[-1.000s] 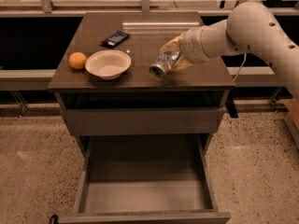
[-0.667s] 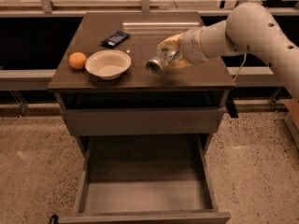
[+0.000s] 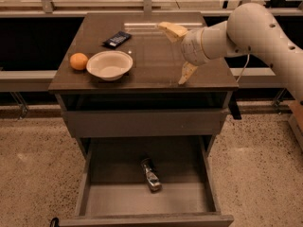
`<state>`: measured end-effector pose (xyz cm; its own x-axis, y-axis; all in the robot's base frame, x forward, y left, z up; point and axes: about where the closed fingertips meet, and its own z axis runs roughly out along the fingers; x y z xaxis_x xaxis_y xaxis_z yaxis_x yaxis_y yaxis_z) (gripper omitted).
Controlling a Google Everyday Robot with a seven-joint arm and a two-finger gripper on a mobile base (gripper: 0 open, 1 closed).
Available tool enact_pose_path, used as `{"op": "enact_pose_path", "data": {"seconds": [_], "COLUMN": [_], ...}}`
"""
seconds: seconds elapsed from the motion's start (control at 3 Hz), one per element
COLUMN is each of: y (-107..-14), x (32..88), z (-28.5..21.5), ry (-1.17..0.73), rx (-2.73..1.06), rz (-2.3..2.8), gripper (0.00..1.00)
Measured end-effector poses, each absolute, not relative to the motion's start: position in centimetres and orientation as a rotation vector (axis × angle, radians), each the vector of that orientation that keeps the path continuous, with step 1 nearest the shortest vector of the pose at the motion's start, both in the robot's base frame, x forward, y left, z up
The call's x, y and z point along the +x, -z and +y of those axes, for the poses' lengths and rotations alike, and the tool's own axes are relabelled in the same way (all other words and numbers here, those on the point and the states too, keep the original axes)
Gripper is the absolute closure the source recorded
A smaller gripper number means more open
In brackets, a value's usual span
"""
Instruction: Pick redbull can from middle drawer and place on counter
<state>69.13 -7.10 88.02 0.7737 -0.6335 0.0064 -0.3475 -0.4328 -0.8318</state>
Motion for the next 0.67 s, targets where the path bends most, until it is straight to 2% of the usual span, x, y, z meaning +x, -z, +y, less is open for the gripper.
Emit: {"op": "enact_pose_path", "data": {"seconds": [0.33,0.67], "y": [-88.0,-91.7], "x": [69.1,66.6], "z": [-7.1,-6.9], "ry": [0.400,0.481], "rx": [-2.061,-2.054], "rz": [0.732,0.621], "gripper": [0.00,0.00]}}
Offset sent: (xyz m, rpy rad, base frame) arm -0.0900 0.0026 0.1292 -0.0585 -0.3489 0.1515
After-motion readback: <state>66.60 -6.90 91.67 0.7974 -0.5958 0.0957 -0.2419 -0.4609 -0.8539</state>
